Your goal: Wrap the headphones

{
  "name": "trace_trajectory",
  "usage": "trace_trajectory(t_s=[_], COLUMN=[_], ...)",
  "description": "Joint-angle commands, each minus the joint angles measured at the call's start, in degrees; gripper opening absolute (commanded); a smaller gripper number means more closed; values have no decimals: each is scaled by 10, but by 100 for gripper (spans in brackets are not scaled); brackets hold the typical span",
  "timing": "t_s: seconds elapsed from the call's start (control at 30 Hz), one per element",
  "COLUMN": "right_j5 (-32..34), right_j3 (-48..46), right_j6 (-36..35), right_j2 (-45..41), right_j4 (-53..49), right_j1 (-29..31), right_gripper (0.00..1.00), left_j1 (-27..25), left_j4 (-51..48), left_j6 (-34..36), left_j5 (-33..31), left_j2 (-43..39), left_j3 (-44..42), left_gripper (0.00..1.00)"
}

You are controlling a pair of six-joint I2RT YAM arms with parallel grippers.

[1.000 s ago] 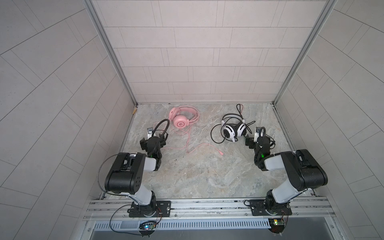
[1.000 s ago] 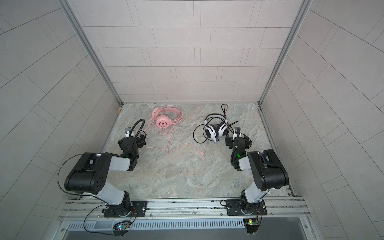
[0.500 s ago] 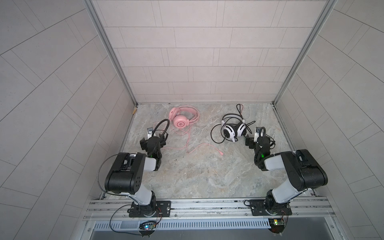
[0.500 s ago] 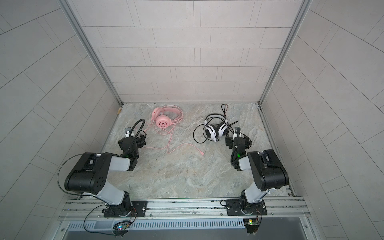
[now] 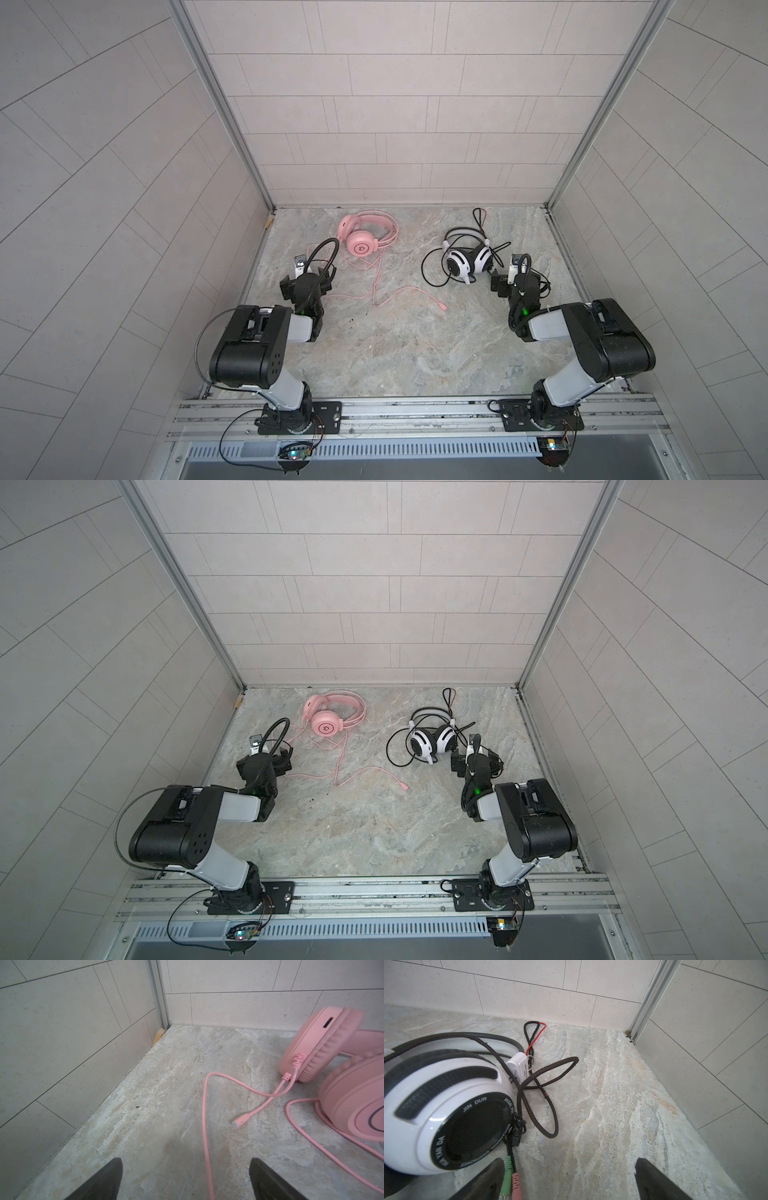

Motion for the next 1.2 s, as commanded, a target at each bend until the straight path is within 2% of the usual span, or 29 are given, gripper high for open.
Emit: trace_trajectory(t_s=[0.0, 0.63, 0.7, 0.77, 0.8, 0.87, 0.93, 0.97, 1.0, 1.1, 1.17], right_j5=[1, 8, 43, 88, 96, 93, 90, 71, 15, -161, -190], right_j3=[4, -1, -9, -16, -12, 14, 75, 107, 140, 179, 196], right_j6=[-8, -11, 2, 17, 20, 44, 145, 194, 227, 299, 362], right_j2=[-4, -6, -22, -88, -133, -212, -286, -308, -320, -300, -267], right_j4=[2, 13, 18, -29, -66, -169, -347, -431, -487, -474, -455], right_j1=[1, 6, 6, 6, 6, 6, 4, 4, 1, 4, 28], right_gripper=[99, 99, 99, 99, 99, 99, 99, 100, 99, 99, 90], left_j1=[-1, -2, -3, -16, -34, -61, -70, -70, -66, -56, -51], left_j4=[12, 14, 17, 29, 16, -50, -145, -190, -250, -397, -458], left_j6=[2, 3, 3, 15, 26, 44, 30, -1, -46, -95, -108], left_j5=[-3, -1, -1, -25, -59, -102, -109, -117, -123, -85, -38], left_j2=[4, 4, 3, -8, -26, -72, -132, -157, -183, -213, -204], left_j3=[5, 4, 2, -6, -5, 11, 31, 42, 56, 117, 158], left_gripper=[100, 100, 100, 100, 100, 100, 100, 100, 100, 100, 100])
